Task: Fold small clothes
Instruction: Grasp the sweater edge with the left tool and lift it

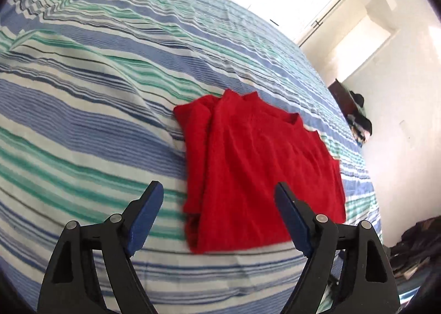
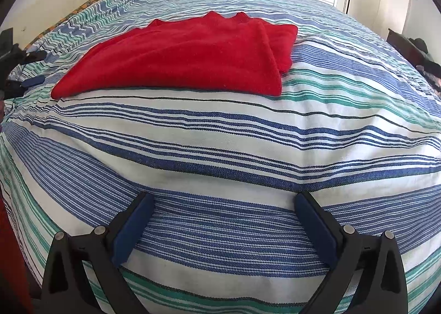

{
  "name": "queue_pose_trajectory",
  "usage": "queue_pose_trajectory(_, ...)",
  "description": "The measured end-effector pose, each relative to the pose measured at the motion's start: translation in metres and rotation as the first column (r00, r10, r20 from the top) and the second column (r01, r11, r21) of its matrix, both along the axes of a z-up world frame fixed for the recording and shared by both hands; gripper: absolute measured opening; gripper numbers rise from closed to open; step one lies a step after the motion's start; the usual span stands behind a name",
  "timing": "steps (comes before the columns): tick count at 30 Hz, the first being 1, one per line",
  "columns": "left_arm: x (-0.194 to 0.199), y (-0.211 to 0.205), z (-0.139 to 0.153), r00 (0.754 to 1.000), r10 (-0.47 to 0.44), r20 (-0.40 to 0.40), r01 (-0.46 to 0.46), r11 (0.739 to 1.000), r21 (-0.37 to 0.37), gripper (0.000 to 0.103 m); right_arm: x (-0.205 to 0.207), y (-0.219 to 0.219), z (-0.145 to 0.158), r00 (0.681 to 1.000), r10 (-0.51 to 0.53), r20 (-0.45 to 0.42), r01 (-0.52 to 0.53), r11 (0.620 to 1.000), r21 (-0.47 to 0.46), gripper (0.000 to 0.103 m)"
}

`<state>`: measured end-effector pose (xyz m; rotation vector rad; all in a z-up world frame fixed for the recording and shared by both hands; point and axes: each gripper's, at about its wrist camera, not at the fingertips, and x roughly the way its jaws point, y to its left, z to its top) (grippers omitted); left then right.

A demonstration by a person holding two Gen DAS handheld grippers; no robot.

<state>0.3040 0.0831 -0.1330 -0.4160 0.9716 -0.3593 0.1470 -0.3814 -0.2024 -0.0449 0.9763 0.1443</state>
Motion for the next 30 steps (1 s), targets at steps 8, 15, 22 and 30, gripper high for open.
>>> queue_pose_trajectory(8, 0.054, -0.020, -0.050, 0.986, 0.007, -0.167, 0.000, 0.999, 0.042, 0.053, -0.004, 0.000, 0.000, 1.000, -0.001, 0.015, 0.000, 1.000, 0.003, 0.102)
queue_pose_trajectory(15, 0.051, -0.029, -0.018, 0.986, -0.024, -0.167, 0.026, 1.000, 0.010, 0.007, -0.007, -0.001, -0.001, 1.000, 0.005, 0.030, -0.005, 1.000, 0.012, 0.102)
queue_pose_trajectory(22, 0.057, -0.113, 0.066, 0.988, -0.123, -0.098, 0.118, 0.991, -0.057, 0.007, -0.012, -0.001, -0.001, 0.999, 0.012, 0.045, -0.013, 1.000, 0.024, 0.103)
queue_pose_trajectory(30, 0.070, -0.260, 0.068, 0.966, -0.241, -0.095, 0.237, 0.970, -0.045, 0.007, -0.012, -0.001, 0.000, 0.999, 0.014, 0.046, -0.015, 1.000, 0.027, 0.103)
